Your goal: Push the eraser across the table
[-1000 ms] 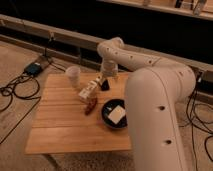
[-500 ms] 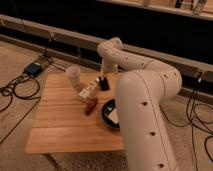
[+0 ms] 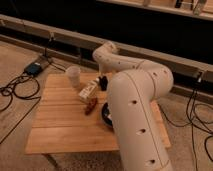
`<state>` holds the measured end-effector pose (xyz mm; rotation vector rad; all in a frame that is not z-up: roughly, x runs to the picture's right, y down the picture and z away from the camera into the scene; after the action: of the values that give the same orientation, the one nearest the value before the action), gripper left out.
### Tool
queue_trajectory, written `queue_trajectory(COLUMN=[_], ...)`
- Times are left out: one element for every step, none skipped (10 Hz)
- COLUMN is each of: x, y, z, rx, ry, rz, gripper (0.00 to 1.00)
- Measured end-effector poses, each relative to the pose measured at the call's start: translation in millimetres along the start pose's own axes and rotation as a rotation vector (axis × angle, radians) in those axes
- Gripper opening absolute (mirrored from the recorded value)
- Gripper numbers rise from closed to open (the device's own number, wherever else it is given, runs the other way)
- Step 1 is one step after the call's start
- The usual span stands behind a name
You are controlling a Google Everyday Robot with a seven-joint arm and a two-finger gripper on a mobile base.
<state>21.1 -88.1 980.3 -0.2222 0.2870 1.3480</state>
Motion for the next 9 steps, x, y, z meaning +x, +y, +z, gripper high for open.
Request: queue_trajectory(x=[-1.8, -4.6, -7.2, -12.3, -14.7, -17.2, -19.0, -19.7, -19.9], y=[3.3, 5.5, 6.4, 3.9, 0.4, -3.5, -7.6, -9.2, -9.2], z=[4.1, 8.6, 10.7, 12.7, 15.0, 16.7, 19.5, 21.8, 21.5], rx=[-0.002, -0.007, -0.012, -0.017, -0.018, -0.019, -0.022, -0.029, -0.029], ry=[-0.008, -0.017, -0.024, -0.036, -0.041, -0.045, -0.047, -0.045, -0.045], rz=[0.007, 0.020, 0.028, 0.045, 0.056, 0.067, 0.078, 0.078, 0.077], gripper=[0.65, 0.65, 0.65, 0.65, 0.65, 0.65, 0.65, 0.65, 0.65])
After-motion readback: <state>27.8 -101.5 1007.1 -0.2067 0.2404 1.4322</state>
